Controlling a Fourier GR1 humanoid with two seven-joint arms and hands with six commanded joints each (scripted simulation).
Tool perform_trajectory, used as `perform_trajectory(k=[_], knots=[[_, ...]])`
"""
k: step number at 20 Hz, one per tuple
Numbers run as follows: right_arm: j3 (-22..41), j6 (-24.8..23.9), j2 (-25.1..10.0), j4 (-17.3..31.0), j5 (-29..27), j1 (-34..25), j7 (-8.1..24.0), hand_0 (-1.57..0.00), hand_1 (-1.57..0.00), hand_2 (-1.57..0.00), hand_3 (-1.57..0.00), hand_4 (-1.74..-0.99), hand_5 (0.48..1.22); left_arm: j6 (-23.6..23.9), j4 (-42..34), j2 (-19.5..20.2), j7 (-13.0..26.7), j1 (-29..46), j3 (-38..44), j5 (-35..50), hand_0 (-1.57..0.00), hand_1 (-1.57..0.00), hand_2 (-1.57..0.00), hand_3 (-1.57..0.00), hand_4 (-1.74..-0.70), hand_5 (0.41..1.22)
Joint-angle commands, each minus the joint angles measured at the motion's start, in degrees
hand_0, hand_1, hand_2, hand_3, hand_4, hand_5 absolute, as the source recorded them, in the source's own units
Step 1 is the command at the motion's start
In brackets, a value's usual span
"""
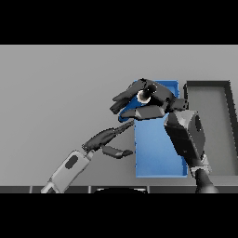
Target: Pick up the blue pipe and place it into the blue bin.
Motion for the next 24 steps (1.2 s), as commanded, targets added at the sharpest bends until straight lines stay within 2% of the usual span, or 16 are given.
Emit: perform_trajectory(k=[1, 4, 6, 9, 12, 13, 17, 19, 22, 24], knots=[[-0.9, 0.2, -0.8, 1.6, 0.9, -1.5, -0.9, -1.57, -1.57, -1.57, -1.57, -1.720, 1.127, 0.0, -0.3, 0.3, -0.5, -0.4, 0.2, -0.1, 0.00, 0.00, 0.00, 0.00, -0.91, 0.502], [-5.4, -3.2, -4.4, 7.9, 3.0, -7.3, -2.5, -1.57, -1.57, -1.57, -1.57, -1.730, 1.110, 0.0, -0.8, 0.3, -0.7, 0.3, -0.4, -0.5, 0.00, 0.00, 0.00, 0.00, -0.90, 0.495], [-7.0, -4.1, -6.0, 14.1, 7.2, -9.4, -3.8, -1.57, -1.57, -1.57, -1.57, -1.734, 1.127, -0.7, -1.1, 0.7, -0.9, 0.5, -0.3, 0.1, 0.00, 0.00, 0.00, 0.00, -0.91, 0.491], [-8.8, -4.0, -8.4, 20.2, 11.9, -8.1, -3.6, -1.57, -1.57, -1.57, -1.57, -1.737, 1.135, -0.6, -1.0, 1.1, -1.2, 0.7, 0.3, 0.4, 0.00, 0.00, 0.00, 0.00, -0.91, 0.487], [-10.3, -4.3, -9.1, 25.3, 14.6, -3.2, -2.8, -1.57, -1.57, -1.57, -1.57, -1.739, 1.120, -0.6, -0.8, 1.3, -0.5, 0.6, 1.0, 1.0, 0.00, 0.00, 0.00, 0.00, -0.90, 0.489], [-10.5, -4.5, -9.1, 26.3, 15.4, -1.6, -2.1, -1.57, -1.57, -1.57, -1.57, -1.740, 1.117, -0.5, -1.0, 1.0, -0.7, 0.9, 0.5, 0.6, 0.00, 0.00, 0.00, 0.00, -0.90, 0.489], [-9.1, -7.2, -7.9, 24.1, 18.2, 6.7, 1.3, -1.57, -1.57, -1.57, -1.57, -1.740, 1.120, -0.5, -0.1, 0.6, 0.2, 0.4, 0.8, 0.8, 0.00, 0.00, 0.00, 0.00, -0.89, 0.474], [-8.2, -9.0, -7.6, 24.5, 18.3, 10.1, 2.9, -1.57, -1.57, -1.57, -1.57, -1.741, 1.120, -0.8, 0.1, 0.7, -0.1, 0.1, 1.1, 1.2, 0.00, 0.00, 0.00, 0.00, -0.89, 0.470], [-1.8, -11.8, -10.6, 25.6, 16.0, 15.2, 2.9, -1.57, -1.57, -1.57, -1.57, -1.741, 1.122, -0.3, -0.2, 0.3, -0.8, 0.6, 0.5, 0.6, 0.00, 0.00, 0.00, 0.00, -0.88, 0.463], [2.7, -13.1, -12.5, 26.3, 14.6, 17.8, 2.9, -1.57, -1.57, -1.57, -1.57, -1.655, 1.124, -0.4, -0.3, 0.3, 0.0, 0.5, 0.8, 1.1, 0.00, 0.00, 0.00, 0.00, -0.88, 0.464]])
